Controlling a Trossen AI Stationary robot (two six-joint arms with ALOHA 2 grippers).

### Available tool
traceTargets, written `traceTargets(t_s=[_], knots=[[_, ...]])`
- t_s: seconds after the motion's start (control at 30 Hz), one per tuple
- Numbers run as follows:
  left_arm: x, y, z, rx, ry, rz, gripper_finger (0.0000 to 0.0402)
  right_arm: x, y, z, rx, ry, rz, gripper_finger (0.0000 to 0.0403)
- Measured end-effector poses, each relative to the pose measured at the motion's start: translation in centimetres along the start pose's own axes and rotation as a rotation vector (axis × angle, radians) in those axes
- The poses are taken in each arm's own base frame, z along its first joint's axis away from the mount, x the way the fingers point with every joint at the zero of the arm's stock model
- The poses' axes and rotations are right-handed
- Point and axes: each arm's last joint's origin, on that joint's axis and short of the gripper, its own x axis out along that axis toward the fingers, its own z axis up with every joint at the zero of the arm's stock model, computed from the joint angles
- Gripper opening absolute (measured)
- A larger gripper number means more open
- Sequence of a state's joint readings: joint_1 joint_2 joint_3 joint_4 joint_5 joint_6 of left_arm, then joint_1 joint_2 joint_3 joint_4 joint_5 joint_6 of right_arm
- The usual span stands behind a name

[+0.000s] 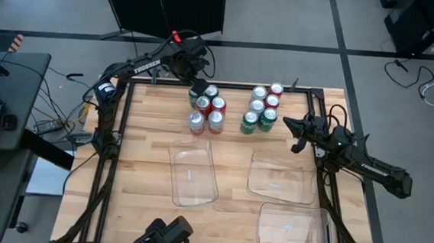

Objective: Sort soda cans
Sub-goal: Put the top left green soda can into the top left transparent bin

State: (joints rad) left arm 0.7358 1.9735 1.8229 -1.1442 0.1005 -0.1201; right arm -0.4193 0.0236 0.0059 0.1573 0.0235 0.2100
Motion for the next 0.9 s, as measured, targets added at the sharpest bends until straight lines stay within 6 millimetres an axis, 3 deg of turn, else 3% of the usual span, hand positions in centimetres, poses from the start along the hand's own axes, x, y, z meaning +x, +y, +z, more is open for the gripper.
traceTargets(t_s=[0.4,0.9], knots=[[1.2,0.1,0.6,-0.022,-0.007,-0.019,0.0326,0.0,0.0,0.0,0.000,0.000,0.001,0.0002],[1.4,0.1,0.3,-0.019,0.018,-0.015,0.0326,0.0,0.0,0.0,-0.001,0.000,0.002,0.0002]])
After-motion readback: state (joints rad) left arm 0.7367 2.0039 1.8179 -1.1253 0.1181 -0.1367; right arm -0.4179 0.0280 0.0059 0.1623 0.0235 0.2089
